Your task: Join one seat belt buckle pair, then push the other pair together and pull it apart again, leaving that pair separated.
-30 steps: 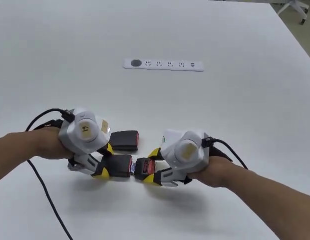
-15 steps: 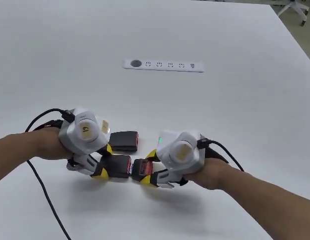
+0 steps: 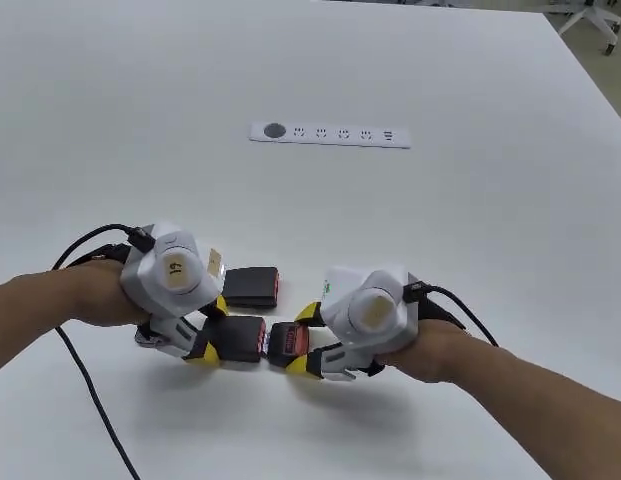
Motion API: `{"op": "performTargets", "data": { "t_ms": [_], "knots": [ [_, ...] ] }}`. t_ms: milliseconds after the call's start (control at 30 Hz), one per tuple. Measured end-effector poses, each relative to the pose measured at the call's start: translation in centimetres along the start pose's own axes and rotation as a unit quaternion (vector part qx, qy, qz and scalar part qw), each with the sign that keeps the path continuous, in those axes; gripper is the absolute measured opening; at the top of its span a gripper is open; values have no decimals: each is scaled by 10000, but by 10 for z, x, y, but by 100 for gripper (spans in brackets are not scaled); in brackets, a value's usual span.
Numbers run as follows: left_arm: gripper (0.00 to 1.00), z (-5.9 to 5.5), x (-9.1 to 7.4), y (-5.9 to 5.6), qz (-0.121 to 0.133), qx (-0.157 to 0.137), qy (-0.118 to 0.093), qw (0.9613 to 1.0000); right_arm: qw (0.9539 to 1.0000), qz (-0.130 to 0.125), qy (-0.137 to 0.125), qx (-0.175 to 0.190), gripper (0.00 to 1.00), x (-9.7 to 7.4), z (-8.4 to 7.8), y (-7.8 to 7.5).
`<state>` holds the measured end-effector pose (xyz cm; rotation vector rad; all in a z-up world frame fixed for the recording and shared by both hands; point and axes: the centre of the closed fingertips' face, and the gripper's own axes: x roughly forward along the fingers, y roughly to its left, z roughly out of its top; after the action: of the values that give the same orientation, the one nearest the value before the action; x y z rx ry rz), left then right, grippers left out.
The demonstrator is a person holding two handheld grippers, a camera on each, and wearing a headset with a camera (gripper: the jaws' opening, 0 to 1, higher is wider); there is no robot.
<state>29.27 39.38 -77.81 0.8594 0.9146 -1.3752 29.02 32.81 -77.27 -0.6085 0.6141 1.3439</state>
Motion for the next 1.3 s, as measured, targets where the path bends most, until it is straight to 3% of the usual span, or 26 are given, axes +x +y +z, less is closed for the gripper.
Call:
{"op": "performTargets", "data": {
  "t_ms": [167, 267, 400, 567, 700, 1033, 1300],
  "knots": [
    [32, 1, 1, 0, -71, -10, -121, 9999, 9999, 72, -41, -63, 28, -5, -3, -3],
    [33, 1, 3, 0, -44, 11, -14, 10000, 10000, 69, 11, -70, 29, -3, -2, -2],
    [33, 2, 2, -2, -53, -48, -101, 9999, 9999, 54, -26, -114, 29, -5, -4, -2],
    [33, 3, 2, -3, -55, -18, 4, 10000, 9999, 50, 10, -100, 29, -4, -4, -1],
    [33, 4, 2, -4, -48, -23, -88, 9999, 9999, 55, -22, -88, 30, -5, -5, -1],
    [34, 3, 2, -5, -30, 44, -30, 10000, 9999, 68, -16, -120, 31, -6, -5, 4],
    [44, 3, -1, -5, 53, -31, 10, 10000, 9997, 25, -52, -216, 39, -15, -3, 0]
  ]
}}
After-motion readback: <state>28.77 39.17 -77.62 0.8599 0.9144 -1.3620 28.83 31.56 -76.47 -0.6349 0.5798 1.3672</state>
